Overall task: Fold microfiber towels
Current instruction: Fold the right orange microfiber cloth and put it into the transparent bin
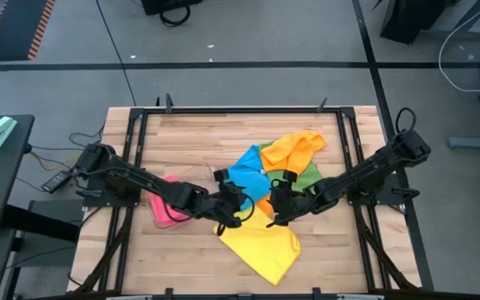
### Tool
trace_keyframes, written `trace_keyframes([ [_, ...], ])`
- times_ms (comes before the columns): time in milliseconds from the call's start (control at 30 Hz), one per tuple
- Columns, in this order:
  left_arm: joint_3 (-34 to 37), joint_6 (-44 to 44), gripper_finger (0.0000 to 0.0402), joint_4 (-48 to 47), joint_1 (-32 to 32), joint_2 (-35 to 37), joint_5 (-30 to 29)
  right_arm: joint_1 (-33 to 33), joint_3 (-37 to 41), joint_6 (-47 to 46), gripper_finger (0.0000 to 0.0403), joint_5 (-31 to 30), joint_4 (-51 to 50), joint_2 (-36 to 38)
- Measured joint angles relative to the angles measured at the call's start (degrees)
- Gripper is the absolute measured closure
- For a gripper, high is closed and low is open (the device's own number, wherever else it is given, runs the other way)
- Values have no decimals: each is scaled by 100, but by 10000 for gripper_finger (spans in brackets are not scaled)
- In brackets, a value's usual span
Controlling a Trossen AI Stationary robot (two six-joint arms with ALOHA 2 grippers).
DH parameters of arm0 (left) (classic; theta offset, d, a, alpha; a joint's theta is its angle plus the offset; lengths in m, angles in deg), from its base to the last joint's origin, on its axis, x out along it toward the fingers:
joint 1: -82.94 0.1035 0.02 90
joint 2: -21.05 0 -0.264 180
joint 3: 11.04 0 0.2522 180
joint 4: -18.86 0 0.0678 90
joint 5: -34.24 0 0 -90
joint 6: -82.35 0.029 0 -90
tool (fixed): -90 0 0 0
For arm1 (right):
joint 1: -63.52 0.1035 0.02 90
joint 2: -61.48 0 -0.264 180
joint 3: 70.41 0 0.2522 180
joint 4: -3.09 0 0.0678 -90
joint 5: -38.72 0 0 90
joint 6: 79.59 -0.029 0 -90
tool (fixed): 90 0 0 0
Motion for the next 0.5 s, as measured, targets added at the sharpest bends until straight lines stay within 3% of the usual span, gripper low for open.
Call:
trace_keyframes([
  [200, 3, 691, 285, -52, 214, -171, -43, -75, 240, 660, 205, -39, 731, 2],
  [367, 5, 1096, 296, -84, 465, -202, -45, -350, 240, 1125, 205, -102, 421, 2],
  [500, 3, 1634, 306, 11, 683, -202, -50, -811, 240, 1458, 205, -589, -38, 2],
])
